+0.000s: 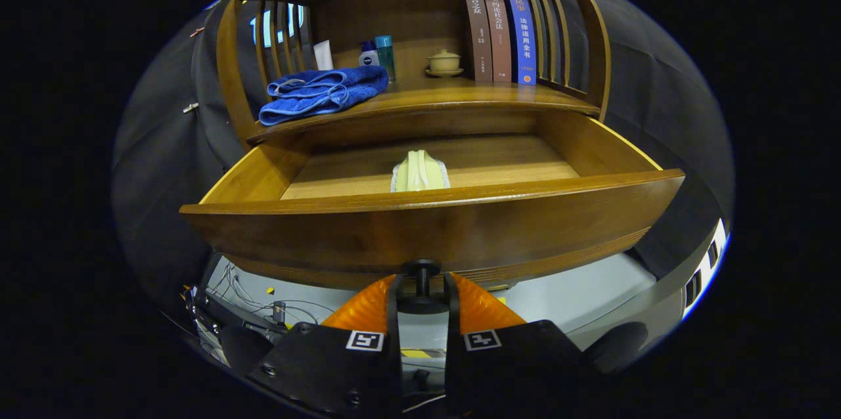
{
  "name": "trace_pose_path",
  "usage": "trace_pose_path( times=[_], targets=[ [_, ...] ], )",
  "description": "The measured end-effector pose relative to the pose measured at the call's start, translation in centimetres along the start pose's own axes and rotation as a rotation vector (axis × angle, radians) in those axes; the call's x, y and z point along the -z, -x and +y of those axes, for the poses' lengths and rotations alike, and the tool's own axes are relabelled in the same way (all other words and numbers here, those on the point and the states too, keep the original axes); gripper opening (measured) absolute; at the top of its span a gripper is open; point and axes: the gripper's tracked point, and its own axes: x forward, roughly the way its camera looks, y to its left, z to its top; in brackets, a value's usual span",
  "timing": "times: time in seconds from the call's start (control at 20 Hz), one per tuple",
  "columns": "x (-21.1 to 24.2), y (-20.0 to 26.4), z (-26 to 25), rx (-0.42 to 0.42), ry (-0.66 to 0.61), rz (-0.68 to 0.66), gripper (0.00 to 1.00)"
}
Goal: Pull open the drawer, take out the items inside it, and place them on the countertop above the cabinet.
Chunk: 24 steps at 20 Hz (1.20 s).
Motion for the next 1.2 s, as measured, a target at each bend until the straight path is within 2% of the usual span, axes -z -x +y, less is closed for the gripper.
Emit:
trace_pose_path(
  times=[0.25,0.35,0.65,0.8,0.95,1.05,1.2],
  targets=[
    [1.1,0.7,-0.2,-0.002,-0.011,0.020,0.30],
    [1.5,0.3,-0.2,0.007,-0.002,0.037,0.34],
    [-0.9,3.7,-1.5,0.050,-0.026,-0.008,1.00],
    [-4.0,5.8,-1.1,0.017,-0.078,-0.037,1.00],
    [-8.7,7.0,0.5,-0.036,-0.039,-0.093,0.99],
    [-12.1,6.0,1.3,-0.055,-0.036,-0.121,0.99],
    [-14.9,2.4,1.7,-0.050,-0.024,-0.080,0.98]
  ],
)
